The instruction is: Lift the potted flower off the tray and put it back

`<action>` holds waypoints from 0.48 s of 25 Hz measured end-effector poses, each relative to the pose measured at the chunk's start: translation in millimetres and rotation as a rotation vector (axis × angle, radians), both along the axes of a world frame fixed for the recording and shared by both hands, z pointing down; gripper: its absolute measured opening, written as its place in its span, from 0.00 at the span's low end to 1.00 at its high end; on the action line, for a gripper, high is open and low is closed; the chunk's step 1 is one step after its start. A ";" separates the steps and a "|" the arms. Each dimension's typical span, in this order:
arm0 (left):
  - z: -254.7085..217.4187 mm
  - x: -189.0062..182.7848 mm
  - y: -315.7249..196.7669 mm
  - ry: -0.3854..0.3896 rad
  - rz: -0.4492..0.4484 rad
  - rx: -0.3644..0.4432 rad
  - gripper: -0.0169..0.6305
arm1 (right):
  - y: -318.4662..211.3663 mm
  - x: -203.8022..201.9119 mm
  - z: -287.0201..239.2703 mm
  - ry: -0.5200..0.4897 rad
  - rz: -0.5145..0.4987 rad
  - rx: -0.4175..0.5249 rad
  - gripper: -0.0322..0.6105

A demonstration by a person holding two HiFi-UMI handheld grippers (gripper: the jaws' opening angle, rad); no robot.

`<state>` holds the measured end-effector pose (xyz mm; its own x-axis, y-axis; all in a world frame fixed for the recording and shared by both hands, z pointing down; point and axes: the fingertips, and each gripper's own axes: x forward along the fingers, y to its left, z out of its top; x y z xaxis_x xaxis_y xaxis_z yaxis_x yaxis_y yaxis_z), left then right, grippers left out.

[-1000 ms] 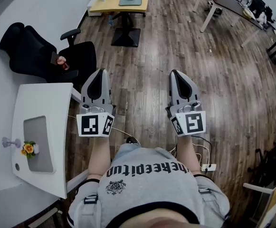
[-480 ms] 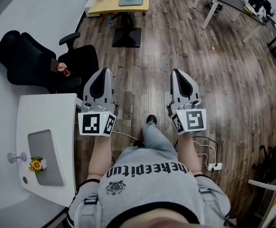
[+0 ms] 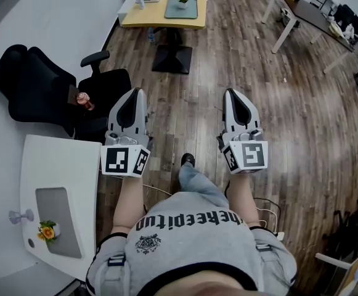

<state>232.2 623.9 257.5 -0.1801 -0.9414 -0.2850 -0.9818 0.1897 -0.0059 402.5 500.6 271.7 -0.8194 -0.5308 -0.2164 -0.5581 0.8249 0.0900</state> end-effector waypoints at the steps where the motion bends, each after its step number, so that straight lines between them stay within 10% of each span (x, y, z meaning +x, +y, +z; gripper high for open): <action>1: -2.0 -8.1 -10.9 0.004 -0.005 0.000 0.03 | -12.0 -7.4 -3.1 -0.004 -0.003 0.001 0.05; 12: -25.8 -68.0 -141.7 -0.016 -0.004 0.037 0.03 | -139.7 -74.9 -26.6 -0.030 -0.035 0.031 0.05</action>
<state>164.2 482.1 231.8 -0.1791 -0.9294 -0.3228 -0.9809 0.1939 -0.0142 327.7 360.9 245.1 -0.8304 -0.4944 -0.2568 -0.5316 0.8412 0.0995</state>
